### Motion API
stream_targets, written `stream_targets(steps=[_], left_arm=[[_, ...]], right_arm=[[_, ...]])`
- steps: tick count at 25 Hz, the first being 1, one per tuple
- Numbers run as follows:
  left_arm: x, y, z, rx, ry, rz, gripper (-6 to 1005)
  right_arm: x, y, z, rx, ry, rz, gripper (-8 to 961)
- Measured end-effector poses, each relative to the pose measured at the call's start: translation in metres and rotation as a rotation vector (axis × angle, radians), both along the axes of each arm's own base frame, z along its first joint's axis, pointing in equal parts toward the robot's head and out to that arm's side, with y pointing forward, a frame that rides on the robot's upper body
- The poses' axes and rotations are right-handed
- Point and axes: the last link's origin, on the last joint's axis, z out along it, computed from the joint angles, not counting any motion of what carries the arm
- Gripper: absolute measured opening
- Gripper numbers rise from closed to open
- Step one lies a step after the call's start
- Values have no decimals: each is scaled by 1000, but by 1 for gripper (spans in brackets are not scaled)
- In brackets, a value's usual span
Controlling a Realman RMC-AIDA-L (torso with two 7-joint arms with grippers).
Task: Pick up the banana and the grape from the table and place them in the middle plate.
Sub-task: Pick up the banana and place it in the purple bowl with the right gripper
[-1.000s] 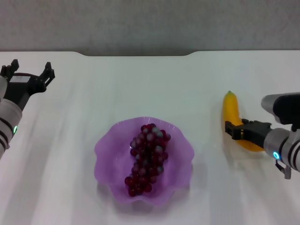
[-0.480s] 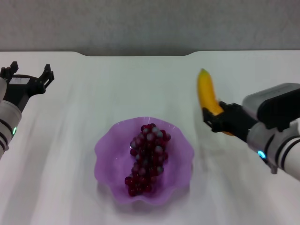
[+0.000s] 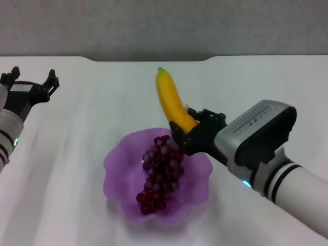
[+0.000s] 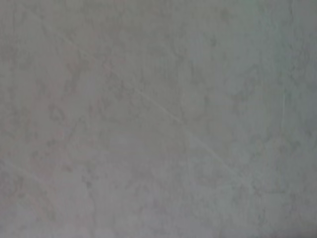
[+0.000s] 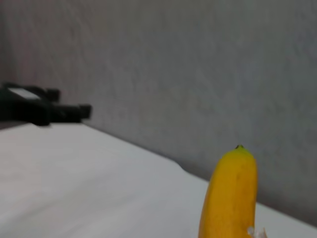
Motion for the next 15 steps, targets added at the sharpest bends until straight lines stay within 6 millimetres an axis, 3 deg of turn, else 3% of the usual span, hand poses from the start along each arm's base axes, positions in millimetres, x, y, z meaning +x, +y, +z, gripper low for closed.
stream_targets(steps=[6,15], left_arm=[[-5,-1,0,-2,5,15,893],[-3,1,-1,-3,6,7,894]], right_arm=[[-25,-12,-6,12,37,90,506],[-32,-28,-20,-17,40,136,507]])
